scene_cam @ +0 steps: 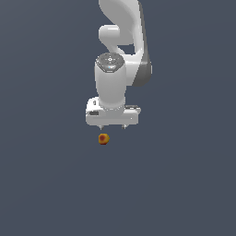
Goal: Pick up the object and move it to a goal position.
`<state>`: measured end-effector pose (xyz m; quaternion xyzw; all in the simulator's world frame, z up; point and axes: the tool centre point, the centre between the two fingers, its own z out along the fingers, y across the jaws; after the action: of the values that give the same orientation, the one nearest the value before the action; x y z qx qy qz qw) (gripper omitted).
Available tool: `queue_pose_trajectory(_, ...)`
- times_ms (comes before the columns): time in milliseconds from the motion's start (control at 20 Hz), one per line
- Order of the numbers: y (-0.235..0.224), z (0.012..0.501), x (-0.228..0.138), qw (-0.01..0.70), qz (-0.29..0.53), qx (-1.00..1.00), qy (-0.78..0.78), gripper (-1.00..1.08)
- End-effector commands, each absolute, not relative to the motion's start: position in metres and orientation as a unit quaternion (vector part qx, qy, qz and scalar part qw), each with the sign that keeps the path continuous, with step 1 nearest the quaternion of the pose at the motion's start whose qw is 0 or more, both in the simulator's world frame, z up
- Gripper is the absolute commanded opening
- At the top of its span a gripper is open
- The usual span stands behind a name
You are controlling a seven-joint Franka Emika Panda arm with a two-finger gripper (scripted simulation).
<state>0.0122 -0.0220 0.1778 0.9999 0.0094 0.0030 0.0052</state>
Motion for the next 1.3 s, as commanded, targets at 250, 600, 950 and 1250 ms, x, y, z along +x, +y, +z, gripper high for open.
queue_pose_trajectory(250,-0.034,0.159,0.009,0.004,0.002,1.000,0.025,1.00)
queue_pose_trajectory(600,-0.057,0.119,0.000,0.002,0.001,0.998,0.060,1.00)
queue_pose_trajectory(950,-0.074,0.091,-0.009,0.000,0.000,0.996,0.085,1.00)
queue_pose_trajectory(1250,-0.077,0.086,-0.011,0.000,-0.001,0.996,0.088,1.00)
